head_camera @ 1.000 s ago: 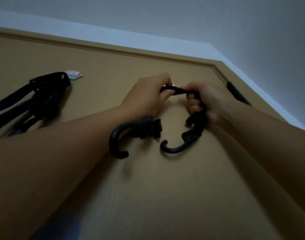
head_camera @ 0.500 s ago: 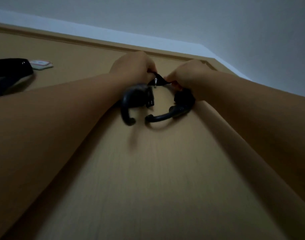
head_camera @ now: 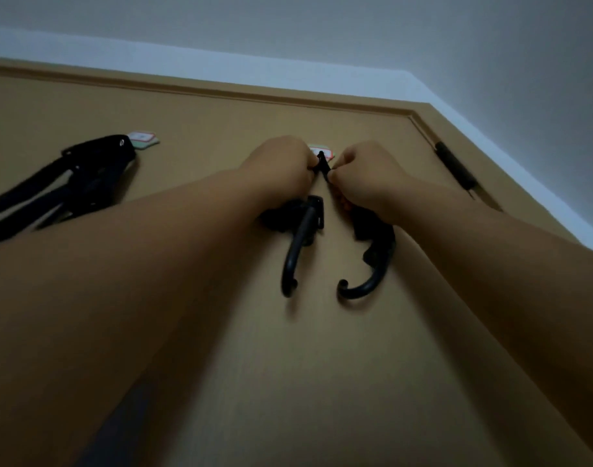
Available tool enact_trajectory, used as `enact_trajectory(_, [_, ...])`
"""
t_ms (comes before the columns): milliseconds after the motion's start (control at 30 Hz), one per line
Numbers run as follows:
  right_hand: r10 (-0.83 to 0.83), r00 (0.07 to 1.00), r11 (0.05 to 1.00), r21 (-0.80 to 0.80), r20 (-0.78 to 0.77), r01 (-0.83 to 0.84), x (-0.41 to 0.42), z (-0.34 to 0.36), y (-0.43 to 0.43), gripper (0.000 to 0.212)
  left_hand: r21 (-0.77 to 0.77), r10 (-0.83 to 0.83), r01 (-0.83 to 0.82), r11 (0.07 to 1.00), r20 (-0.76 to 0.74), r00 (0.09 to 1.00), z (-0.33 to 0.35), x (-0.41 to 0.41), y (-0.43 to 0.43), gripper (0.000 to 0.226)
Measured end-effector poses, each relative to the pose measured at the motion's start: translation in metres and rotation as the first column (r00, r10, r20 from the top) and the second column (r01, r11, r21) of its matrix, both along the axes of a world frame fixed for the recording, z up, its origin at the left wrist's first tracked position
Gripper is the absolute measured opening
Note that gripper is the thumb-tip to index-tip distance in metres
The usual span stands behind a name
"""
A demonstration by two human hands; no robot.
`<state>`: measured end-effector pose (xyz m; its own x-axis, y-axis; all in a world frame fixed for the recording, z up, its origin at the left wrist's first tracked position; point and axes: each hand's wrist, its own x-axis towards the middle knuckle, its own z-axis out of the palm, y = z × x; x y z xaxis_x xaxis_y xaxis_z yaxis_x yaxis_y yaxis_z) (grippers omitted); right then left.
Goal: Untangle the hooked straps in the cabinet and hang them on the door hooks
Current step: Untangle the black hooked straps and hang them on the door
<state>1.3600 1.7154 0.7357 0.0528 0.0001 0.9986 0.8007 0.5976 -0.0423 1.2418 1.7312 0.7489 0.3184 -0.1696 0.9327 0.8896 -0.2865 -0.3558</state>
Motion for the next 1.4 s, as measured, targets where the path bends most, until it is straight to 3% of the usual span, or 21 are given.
enact_trajectory(100, [-0.069, 0.996, 0.998, 0.013, 0.059, 0.068, -0.005, -0.022, -0.005, 0.025, -0.077, -0.160, 0.159, 0.984, 0.001, 0.987, -0.020, -0.004, 0.001, 0.034])
enact_trajectory(200, [-0.134, 0.988, 0.991, -0.001, 0.073, 0.134, -0.012, -0.047, -0.009, 0.020, -0.160, -0.309, 0.313, 0.936, 0.045, 0.950, -0.045, -0.016, 0.000, 0.033])
enact_trajectory(400, [-0.059, 0.991, 0.998, -0.029, -0.120, 0.056, -0.037, -0.113, -0.030, 0.016, -0.276, -0.425, 0.458, 0.845, 0.174, 0.888, -0.110, -0.047, -0.015, 0.039])
enact_trajectory(500, [-0.037, 0.998, 0.999, 0.003, -0.060, 0.037, -0.068, -0.164, -0.044, 0.031, -0.332, -0.427, 0.517, 0.789, 0.308, 0.850, -0.159, -0.073, -0.027, 0.043])
enact_trajectory(567, [0.083, 0.997, 0.996, -0.027, -0.004, -0.083, -0.098, -0.203, -0.052, 0.039, -0.398, -0.399, 0.525, 0.752, 0.358, 0.844, -0.199, -0.096, -0.041, 0.040])
enact_trajectory(633, [0.222, 0.975, 0.967, -0.133, 0.008, -0.219, -0.132, -0.246, -0.061, 0.042, -0.472, -0.339, 0.487, 0.735, 0.366, 0.867, -0.247, -0.127, -0.062, 0.040])
enact_trajectory(700, [0.302, 0.953, 0.917, -0.269, -0.017, -0.295, -0.169, -0.294, -0.075, 0.040, -0.564, -0.189, 0.336, 0.754, 0.304, 0.934, -0.307, -0.165, -0.088, 0.043])
enact_trajectory(767, [0.376, 0.925, 0.834, -0.417, -0.051, -0.362, -0.208, -0.342, -0.091, 0.037, -0.642, -0.009, 0.165, 0.749, 0.240, 0.971, -0.371, -0.203, -0.120, 0.031])
enact_trajectory(933, [0.576, 0.815, 0.580, -0.674, -0.059, -0.459, -0.313, -0.450, -0.154, 0.026, -0.815, 0.409, -0.089, 0.573, 0.190, 0.893, -0.500, -0.289, -0.231, 0.026])
enact_trajectory(1000, [0.654, 0.755, 0.491, -0.735, -0.044, -0.468, -0.347, -0.487, -0.191, 0.024, -0.839, 0.505, -0.116, 0.532, 0.204, 0.839, -0.538, -0.319, -0.284, 0.026])
enact_trajectory(1133, [0.822, 0.569, 0.345, -0.807, 0.013, -0.479, -0.406, -0.554, -0.281, 0.027, -0.903, 0.693, -0.173, 0.393, 0.167, 0.701, -0.601, -0.364, -0.402, 0.049])
enact_trajectory(1300, [0.959, 0.250, 0.227, -0.884, 0.131, -0.408, -0.454, -0.637, -0.397, 0.029, -0.961, 0.911, -0.172, 0.214, 0.134, 0.389, -0.674, -0.394, -0.558, 0.038])
enact_trajectory(1400, [0.986, 0.007, 0.159, -0.927, 0.166, -0.340, -0.479, -0.675, -0.464, 0.037, -0.985, 0.983, -0.152, 0.081, 0.054, 0.175, -0.712, -0.393, -0.643, 0.032])
